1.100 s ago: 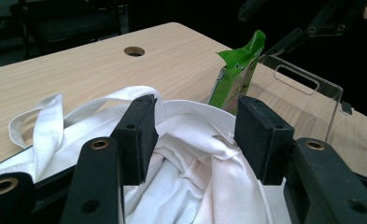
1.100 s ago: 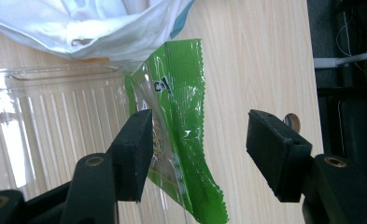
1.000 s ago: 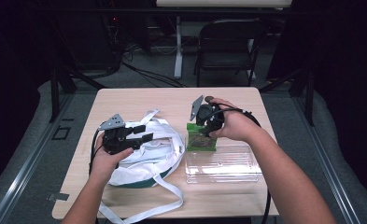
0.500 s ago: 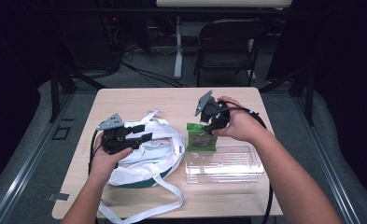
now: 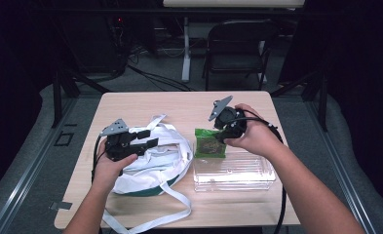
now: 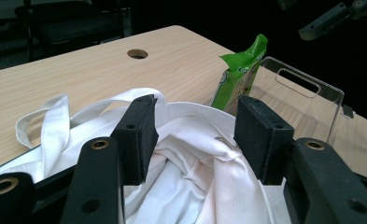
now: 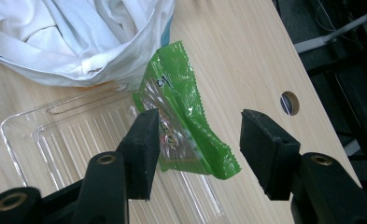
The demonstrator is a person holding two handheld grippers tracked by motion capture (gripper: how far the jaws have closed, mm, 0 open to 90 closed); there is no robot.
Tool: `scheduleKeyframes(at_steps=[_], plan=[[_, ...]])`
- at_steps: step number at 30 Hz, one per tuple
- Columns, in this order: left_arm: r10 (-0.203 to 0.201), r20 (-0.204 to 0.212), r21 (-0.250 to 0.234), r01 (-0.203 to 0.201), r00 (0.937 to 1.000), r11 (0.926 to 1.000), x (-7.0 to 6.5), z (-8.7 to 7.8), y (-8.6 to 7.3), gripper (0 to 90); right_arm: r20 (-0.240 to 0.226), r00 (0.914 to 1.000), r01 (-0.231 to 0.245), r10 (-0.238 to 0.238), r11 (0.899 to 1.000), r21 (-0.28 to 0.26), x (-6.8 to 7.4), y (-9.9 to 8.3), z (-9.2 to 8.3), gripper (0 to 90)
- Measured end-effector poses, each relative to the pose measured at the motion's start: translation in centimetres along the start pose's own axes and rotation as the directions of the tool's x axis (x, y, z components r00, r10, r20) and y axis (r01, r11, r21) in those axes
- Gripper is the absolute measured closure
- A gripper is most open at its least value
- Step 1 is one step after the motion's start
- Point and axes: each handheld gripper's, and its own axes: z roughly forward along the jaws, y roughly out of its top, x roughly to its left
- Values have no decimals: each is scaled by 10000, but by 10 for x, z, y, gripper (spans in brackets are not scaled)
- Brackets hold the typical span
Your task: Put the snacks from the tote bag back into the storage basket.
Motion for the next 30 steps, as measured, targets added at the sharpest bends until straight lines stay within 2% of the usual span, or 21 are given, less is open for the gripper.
scheduleKeyframes(at_steps=[10, 12, 15, 17, 22, 26, 30], plan=[[12, -17, -49, -13, 10000, 10000, 1, -1, 0, 486, 323, 9979, -566, 567, 9984, -29, 8, -14, -3, 453], [-29, -29, -81, 29, 10000, 10000, 1, -1, 0, 486, 124, 9960, -879, 882, 9958, -248, 9, -18, -5, 476], [-99, 10, -72, 99, 10000, 9999, 1, -2, 0, 484, 220, 9909, -1316, 1329, 9899, -529, 11, -25, -8, 485], [-106, 14, -54, 107, 9999, 9999, 2, -2, 0, 484, 30, 9845, -1746, 1753, 9819, -737, 12, -31, -10, 486], [-137, -32, -81, 137, 9999, 9999, 2, -2, 0, 484, 76, 9711, -2363, 2385, 9658, -1066, 14, -43, -16, 483], [-141, -45, -71, 141, 9999, 9999, 2, -3, 0, 484, 127, 9612, -2715, 2757, 9530, -1341, 17, -53, -19, 480], [-143, -48, -83, 143, 9999, 9999, 3, -3, -1, 484, 299, 9557, -2853, 2927, 9470, -1478, 22, -62, -22, 476]])
